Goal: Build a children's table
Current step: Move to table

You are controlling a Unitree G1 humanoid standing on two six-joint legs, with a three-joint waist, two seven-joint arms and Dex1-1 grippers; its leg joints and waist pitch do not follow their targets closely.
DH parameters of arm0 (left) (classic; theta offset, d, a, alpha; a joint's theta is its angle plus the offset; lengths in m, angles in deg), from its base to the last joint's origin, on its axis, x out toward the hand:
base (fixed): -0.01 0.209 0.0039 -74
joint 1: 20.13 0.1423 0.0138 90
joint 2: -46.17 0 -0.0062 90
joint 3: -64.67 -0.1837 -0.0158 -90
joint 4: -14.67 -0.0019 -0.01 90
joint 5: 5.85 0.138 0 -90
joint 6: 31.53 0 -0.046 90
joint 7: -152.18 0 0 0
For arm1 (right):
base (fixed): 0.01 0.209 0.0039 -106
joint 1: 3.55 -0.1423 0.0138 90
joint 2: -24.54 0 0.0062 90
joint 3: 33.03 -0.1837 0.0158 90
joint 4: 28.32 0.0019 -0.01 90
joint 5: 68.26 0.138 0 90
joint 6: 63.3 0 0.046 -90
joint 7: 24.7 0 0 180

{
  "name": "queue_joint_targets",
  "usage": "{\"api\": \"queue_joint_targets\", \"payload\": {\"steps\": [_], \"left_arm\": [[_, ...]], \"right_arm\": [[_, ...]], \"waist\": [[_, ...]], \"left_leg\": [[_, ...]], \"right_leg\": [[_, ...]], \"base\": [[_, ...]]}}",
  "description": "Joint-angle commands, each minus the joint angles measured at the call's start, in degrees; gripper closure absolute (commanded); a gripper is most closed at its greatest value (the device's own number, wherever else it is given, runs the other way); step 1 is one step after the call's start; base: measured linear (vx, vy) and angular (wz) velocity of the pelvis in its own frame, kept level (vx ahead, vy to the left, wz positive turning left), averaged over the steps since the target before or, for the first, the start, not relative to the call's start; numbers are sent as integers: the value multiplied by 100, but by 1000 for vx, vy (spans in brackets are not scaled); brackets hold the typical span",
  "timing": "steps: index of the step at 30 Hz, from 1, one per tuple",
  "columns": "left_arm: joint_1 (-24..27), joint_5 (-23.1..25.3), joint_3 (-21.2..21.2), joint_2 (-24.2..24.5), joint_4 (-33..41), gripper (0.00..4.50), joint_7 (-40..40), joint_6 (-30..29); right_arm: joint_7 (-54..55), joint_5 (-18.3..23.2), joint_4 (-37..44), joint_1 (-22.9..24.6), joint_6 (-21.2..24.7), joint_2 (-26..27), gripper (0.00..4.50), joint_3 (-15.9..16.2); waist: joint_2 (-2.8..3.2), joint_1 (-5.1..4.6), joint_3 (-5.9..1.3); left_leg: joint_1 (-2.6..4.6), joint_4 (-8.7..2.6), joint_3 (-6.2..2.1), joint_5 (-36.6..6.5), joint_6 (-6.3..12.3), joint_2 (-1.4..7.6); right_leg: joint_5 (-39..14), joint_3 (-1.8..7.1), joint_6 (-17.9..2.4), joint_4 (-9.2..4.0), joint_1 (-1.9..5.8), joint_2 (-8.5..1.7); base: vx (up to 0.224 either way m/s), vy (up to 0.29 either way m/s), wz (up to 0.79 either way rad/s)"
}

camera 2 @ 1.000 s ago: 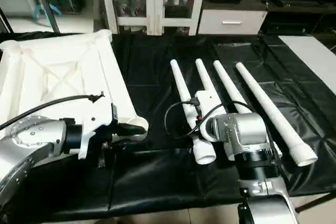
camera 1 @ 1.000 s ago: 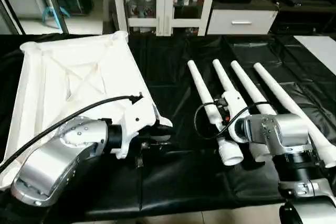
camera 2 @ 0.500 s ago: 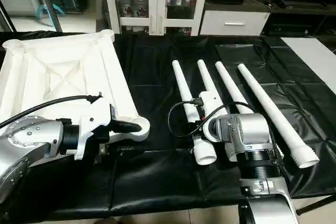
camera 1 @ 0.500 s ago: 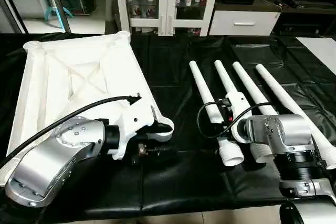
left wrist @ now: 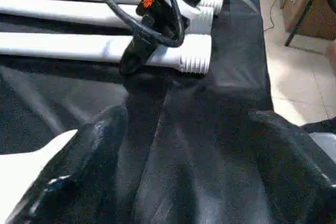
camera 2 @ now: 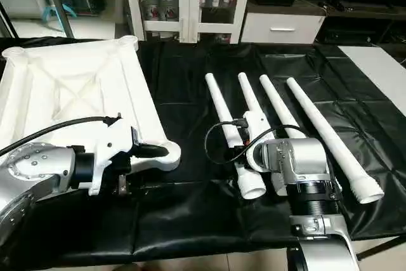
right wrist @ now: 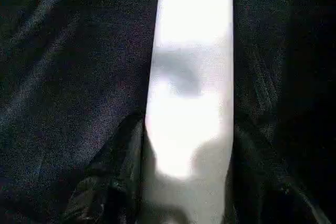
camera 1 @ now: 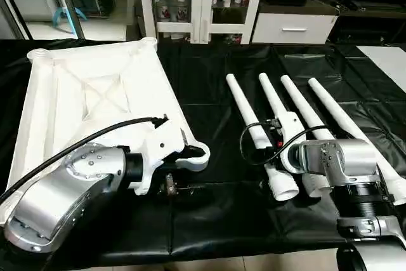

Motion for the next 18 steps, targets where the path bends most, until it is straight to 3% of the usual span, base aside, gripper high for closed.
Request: {"api": "queue_joint_targets", "payload": {"steps": [1, 5, 6, 7, 8, 9, 10, 11, 12, 13, 15, 16, 17, 18], "left_arm": [[-68, -5, 128, 3, -22, 3, 45, 62], [-305, 70, 335, -246, -387, 0, 392, 132], [-620, 93, 643, -653, -760, 0, 909, 174], [-620, 93, 643, -653, -760, 0, 909, 174], [-869, 2, 904, -979, -992, 0, 1277, 66], [-1267, -305, 1381, -1547, -1313, 0, 1829, -147], [-1283, -318, 1399, -1569, -1325, 0, 1850, -156], [-1502, -535, 1674, -1877, -1493, 0, 2141, -279], [-1880, -1012, 2176, -2412, -1813, 0, 2657, -401], [-1907, -1043, 2212, -2451, -1836, 0, 2692, -409], [-2162, -1405, 2545, -2804, -2111, 0, 3019, -463], [-2261, -1530, 2630, -2918, -2215, 0, 3091, -448], [-2333, -1609, 2680, -2993, -2290, 0, 3129, -429], [-2425, -1629, 2735, -3078, -2374, 0, 3174, -439]], "right_arm": [[67, 49, -73, 40, 68, 49, 265, -64], [126, 132, 211, 21, -102, 140, 266, -263], [107, 227, 619, -38, -429, 211, 266, -408], [107, 227, 619, -38, -429, 211, 266, -408], [68, 236, 855, -81, -681, 195, 266, -400], [-79, 246, 1251, -133, -1087, 110, 266, -299], [-85, 247, 1266, -135, -1102, 106, 266, -295], [-171, 251, 1474, -167, -1342, 64, 266, -238], [-433, 244, 1923, -174, -1871, -18, 266, -31], [-451, 243, 1954, -173, -1909, -23, 266, -16], [-613, 65, 2272, -113, -2344, -126, 266, 310], [-661, -162, 2386, -63, -2644, -243, 266, 579], [-705, -347, 2469, -18, -2877, -344, 266, 807], [-744, -498, 2544, 35, -3113, -419, 266, 1005]], "waist": [[45, -12, -320], [51, -10, -323], [55, -13, -335], [59, -4, -336], [61, 13, -359], [45, -5, -344], [42, 34, -355], [21, 43, -355], [7, 39, -340], [17, 65, -347], [-13, 56, -353], [-23, 49, -362], [19, 62, -366], [-4, 52, -377]], "left_leg": [[133, -440, -140, -941, -556, 377], [127, -433, -132, -904, -560, 371], [144, -424, -123, -927, -572, 380], [140, -419, -130, -934, -582, 382], [139, -417, -149, -871, -546, 385], [107, -419, -146, -858, -554, 387], [164, -384, -128, -910, -543, 394], [146, -391, -145, -851, -491, 394], [75, -391, -141, -778, -465, 383], [103, -369, -137, -813, -454, 381], [52, -364, -159, -565, -228, 372], [55, -347, -154, -485, -162, 371], [65, -339, -160, -449, -145, 371], [61, -330, -153, -368, -107, 364]], "right_leg": [[-465, 302, -938, -454, 132, -467], [-405, 311, -950, -455, 138, -469], [-333, 314, -973, -454, 137, -468], [-299, 310, -988, -449, 139, -472], [-223, 303, -1000, -441, 165, -495], [-181, 299, -1013, -434, 185, -490], [-177, 306, -1075, -468, 155, -511], [-161, 304, -1078, -457, 171, -524], [-124, 300, -1097, -435, 221, -526], [-125, 299, -1110, -462, 201, -531], [97, 297, -1079, -442, 232, -518], [214, 295, -1068, -432, 225, -510], [260, 295, -1075, -435, 218, -510], [398, 294, -1086, -428, 223, -490]], "base": [[0, 0, 0], [0, 0, 0], [0, 0, 0], [0, 0, 0], [0, 0, 0], [0, 0, 0], [0, 0, 0], [0, 0, 0], [0, 0, 0], [0, 0, 0], [0, 0, 0], [0, 0, 0], [0, 0, 0], [0, 0, 0]]}}
